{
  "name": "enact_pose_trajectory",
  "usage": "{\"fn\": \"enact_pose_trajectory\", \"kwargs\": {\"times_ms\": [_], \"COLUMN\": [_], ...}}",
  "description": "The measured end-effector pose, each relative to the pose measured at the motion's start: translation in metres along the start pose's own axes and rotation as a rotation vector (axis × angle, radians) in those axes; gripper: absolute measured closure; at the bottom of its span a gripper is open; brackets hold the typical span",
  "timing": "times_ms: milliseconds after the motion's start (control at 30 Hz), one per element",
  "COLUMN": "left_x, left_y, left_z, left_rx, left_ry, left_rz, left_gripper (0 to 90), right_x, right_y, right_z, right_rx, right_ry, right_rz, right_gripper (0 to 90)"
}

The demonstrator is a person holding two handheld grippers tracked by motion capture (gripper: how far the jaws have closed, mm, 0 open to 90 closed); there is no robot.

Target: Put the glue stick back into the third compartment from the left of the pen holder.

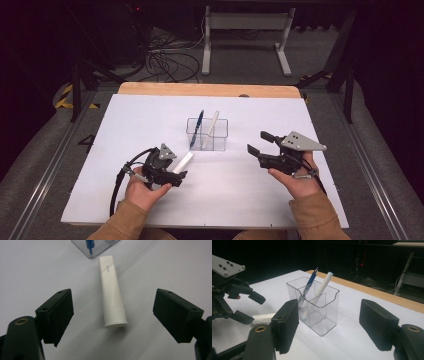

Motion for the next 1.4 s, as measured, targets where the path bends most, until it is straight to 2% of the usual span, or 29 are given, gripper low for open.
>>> {"fn": "enact_pose_trajectory", "kwargs": {"times_ms": [233,367,600,767,867,1067,1400], "left_x": [-0.006,-0.008,-0.013,-0.013,-0.014,-0.016,-0.016], "left_y": [-0.001,0.002,0.001,0.005,0.005,0.005,0.006], "left_z": [0.007,0.009,0.012,0.012,0.013,0.015,0.016], "left_rx": [0.013,0.010,0.011,0.001,0.019,0.027,-0.002], "left_ry": [-0.052,-0.066,-0.095,-0.095,-0.096,-0.102,-0.102], "left_rz": [0.006,-0.026,-0.050,-0.034,-0.024,-0.037,-0.054], "left_gripper": [23.0,26.4,34.2,40.9,41.7,46.5,55.4], "right_x": [-0.002,-0.003,-0.004,-0.005,-0.005,-0.006,-0.007], "right_y": [-0.001,-0.002,-0.003,-0.003,-0.003,-0.004,-0.004], "right_z": [0.002,0.003,0.004,0.004,0.004,0.005,0.006], "right_rx": [0.003,0.004,0.007,0.007,0.009,0.010,0.008], "right_ry": [-0.009,-0.012,-0.018,-0.021,-0.021,-0.024,-0.033], "right_rz": [-0.002,-0.002,-0.003,-0.006,-0.007,-0.011,-0.014], "right_gripper": [32.6,32.6,32.5,32.5,32.5,32.5,32.5]}}
Point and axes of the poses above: each handheld gripper's, and its own axes: z roughly forward along the jaws, x roughly out of its top, y roughly to its right, the point moved 9 cm from there along z, roughly forward along the jaws, and after that the axes turned 5 degrees about x, right-handed, at the moved point
